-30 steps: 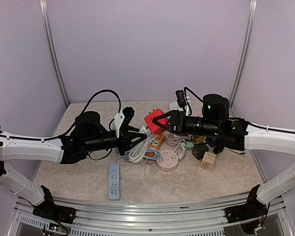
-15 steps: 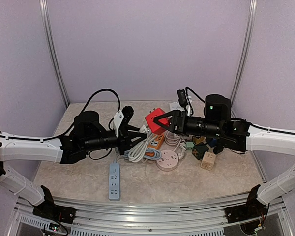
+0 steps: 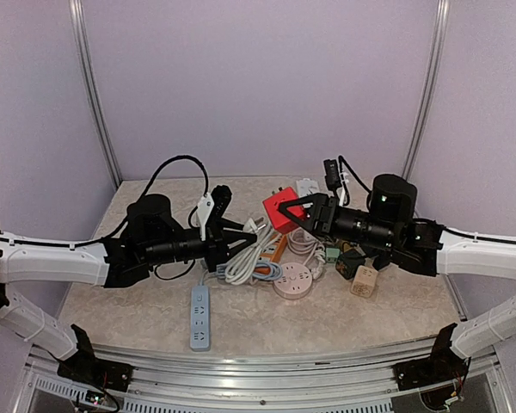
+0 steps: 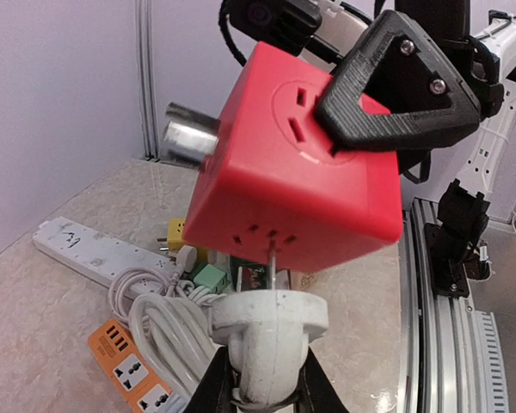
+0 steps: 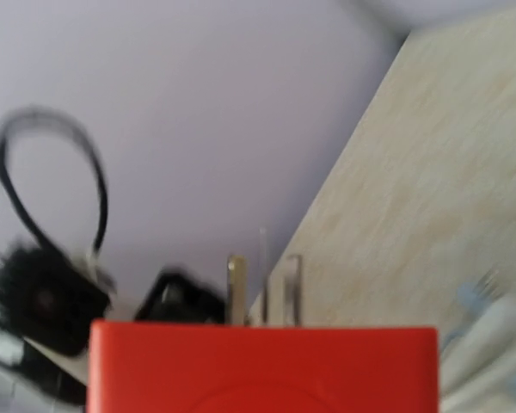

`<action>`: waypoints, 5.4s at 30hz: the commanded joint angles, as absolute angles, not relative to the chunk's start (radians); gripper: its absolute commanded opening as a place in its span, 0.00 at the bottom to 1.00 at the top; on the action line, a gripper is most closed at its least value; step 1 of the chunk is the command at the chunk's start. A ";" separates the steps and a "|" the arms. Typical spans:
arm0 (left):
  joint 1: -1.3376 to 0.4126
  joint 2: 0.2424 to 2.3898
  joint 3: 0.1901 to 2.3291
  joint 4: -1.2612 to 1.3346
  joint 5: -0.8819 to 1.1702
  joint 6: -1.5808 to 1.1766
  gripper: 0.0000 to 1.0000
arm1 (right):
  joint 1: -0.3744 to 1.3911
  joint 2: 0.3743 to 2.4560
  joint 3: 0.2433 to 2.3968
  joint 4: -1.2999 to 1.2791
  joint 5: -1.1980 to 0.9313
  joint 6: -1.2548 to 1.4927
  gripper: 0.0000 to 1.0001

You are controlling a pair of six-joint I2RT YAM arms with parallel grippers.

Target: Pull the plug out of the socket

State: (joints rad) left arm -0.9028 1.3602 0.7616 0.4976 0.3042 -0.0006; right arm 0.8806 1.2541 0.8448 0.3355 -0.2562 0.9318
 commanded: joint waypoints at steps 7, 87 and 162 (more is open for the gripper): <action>-0.853 1.316 0.713 0.512 0.220 -0.066 0.00 | 0.819 1.124 0.787 0.552 -0.069 0.983 0.00; -0.430 1.028 0.810 -0.154 0.037 -0.277 0.99 | 1.272 1.659 0.910 0.052 0.218 0.183 0.00; 0.268 0.985 0.398 0.500 0.135 -0.108 0.99 | -0.004 1.325 0.554 0.574 0.005 0.138 1.00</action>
